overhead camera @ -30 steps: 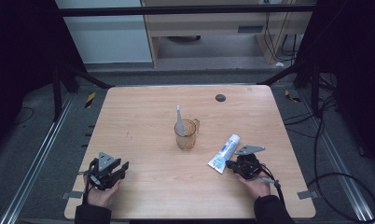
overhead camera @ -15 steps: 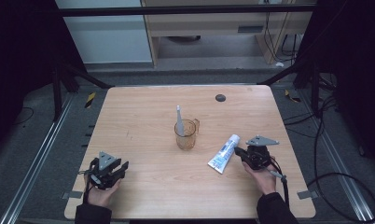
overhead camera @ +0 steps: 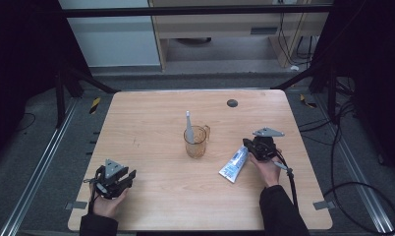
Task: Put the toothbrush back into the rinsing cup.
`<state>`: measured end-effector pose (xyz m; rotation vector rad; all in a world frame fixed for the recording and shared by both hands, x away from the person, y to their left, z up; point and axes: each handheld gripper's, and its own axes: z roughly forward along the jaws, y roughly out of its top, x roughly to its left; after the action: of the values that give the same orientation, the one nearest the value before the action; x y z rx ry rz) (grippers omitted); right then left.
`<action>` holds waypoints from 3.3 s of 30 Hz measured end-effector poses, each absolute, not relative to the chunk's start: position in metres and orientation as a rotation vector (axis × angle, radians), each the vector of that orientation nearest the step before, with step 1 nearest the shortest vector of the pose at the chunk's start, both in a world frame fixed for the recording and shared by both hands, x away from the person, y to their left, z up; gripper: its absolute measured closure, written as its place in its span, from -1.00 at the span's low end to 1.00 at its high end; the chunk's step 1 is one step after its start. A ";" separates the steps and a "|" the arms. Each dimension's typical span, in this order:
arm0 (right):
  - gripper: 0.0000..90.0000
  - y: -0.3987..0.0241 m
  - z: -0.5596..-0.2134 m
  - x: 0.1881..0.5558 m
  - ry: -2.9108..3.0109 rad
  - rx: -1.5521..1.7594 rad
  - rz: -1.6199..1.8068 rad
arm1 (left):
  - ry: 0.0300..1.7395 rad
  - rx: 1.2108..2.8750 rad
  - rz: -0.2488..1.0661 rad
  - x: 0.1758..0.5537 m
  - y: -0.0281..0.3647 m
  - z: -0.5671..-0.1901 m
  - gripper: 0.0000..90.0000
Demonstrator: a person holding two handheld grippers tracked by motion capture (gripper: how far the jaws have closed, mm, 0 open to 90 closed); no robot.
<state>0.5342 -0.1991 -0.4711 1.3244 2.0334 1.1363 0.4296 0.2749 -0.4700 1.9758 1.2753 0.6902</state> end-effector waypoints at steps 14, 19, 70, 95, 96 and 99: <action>1.00 -0.202 -0.480 0.554 2.048 1.344 1.052 | 1.273 1.978 0.689 0.430 0.275 -0.470 0.44; 1.00 -0.205 -0.478 0.553 2.064 1.356 1.027 | 1.273 1.979 0.689 0.430 0.275 -0.470 0.44; 1.00 -0.228 -0.476 0.513 2.164 1.332 0.922 | 1.275 1.978 0.690 0.430 0.275 -0.471 0.44; 1.00 -0.219 -0.475 0.471 2.264 1.279 0.938 | 1.272 1.976 0.689 0.431 0.275 -0.470 0.43; 1.00 -0.220 -0.474 0.471 2.257 1.279 0.940 | 1.272 1.976 0.689 0.431 0.275 -0.471 0.43; 0.99 -0.221 -0.468 0.470 2.233 1.273 0.950 | 1.271 1.974 0.688 0.431 0.276 -0.471 0.42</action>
<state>0.4704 -0.2211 -0.4676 1.2730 2.2332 0.9502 0.4315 0.2757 -0.4707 1.9743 1.2714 0.6877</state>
